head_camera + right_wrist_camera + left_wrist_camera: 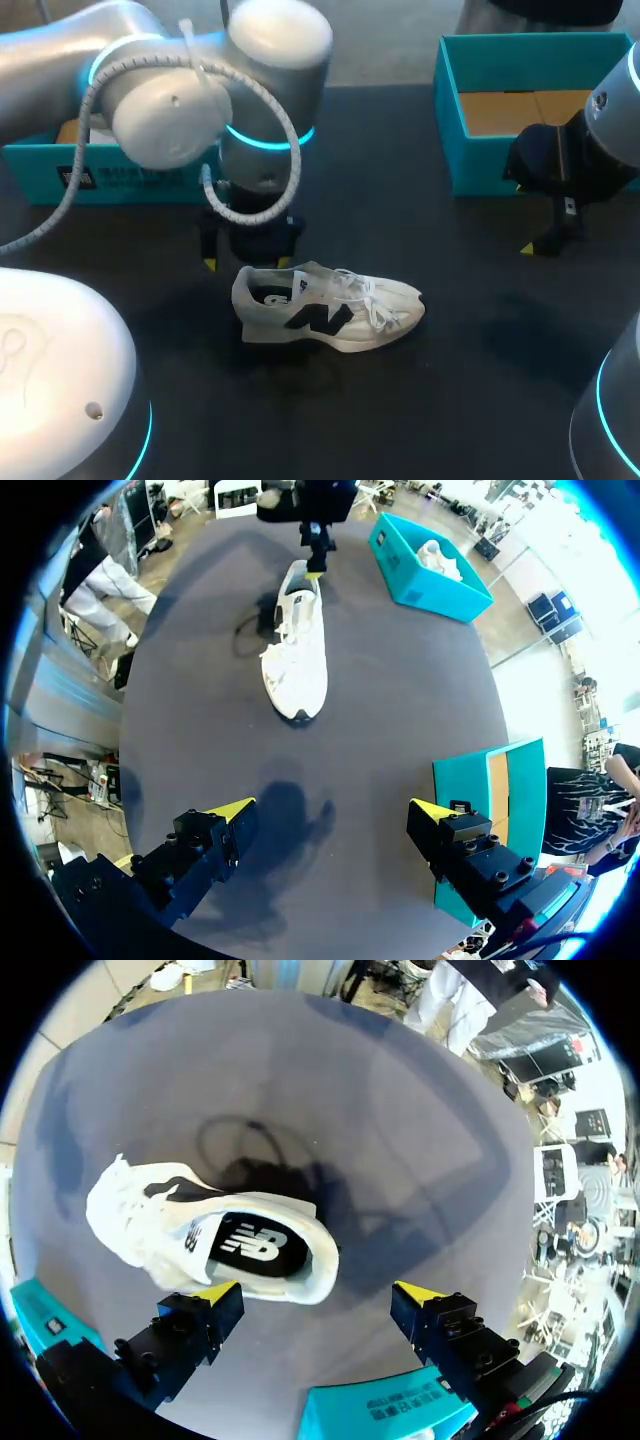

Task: Take the shoe out of the shoebox, open the shoe tongue, remove and reinsert the insole, then place the shoe into the shoebox

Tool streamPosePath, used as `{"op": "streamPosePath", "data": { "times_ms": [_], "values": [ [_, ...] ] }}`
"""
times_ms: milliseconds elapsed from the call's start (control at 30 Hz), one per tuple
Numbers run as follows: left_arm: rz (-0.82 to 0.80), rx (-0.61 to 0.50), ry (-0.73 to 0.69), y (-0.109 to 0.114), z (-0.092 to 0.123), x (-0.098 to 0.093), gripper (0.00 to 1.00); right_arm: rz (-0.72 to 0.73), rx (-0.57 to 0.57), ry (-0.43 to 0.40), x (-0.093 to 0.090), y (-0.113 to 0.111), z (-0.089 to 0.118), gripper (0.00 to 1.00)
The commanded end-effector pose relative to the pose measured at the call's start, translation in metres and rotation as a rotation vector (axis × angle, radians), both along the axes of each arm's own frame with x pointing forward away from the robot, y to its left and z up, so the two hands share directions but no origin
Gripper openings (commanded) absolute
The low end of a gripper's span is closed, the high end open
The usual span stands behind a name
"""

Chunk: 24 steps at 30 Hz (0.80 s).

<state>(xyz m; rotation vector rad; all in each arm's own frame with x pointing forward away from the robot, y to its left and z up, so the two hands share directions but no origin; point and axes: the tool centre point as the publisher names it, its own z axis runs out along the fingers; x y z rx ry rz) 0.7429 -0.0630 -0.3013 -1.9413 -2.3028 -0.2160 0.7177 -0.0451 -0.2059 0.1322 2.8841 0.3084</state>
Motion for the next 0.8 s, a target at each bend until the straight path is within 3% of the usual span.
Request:
{"op": "streamPosePath", "data": {
  "times_ms": [33, 333, 667, 800],
  "values": [
    [0.04, -0.068, 0.008, 0.014, 0.018, 0.001, 1.0, -0.001, -0.002, -0.001, 0.0, 0.0, -0.001, 1.0],
    [0.252, -0.197, 0.037, 0.039, 0.033, 0.004, 1.0, -0.001, -0.002, -0.001, 0.0, 0.0, -0.001, 1.0],
    [0.399, -0.257, 0.059, 0.066, 0.033, -0.001, 1.0, -0.001, -0.002, -0.001, 0.0, 0.0, -0.001, 1.0],
    [0.499, -0.344, 0.066, 0.079, 0.032, -0.009, 1.0, -0.001, -0.002, -0.001, 0.0, 0.0, -0.001, 1.0]
  ]
}}
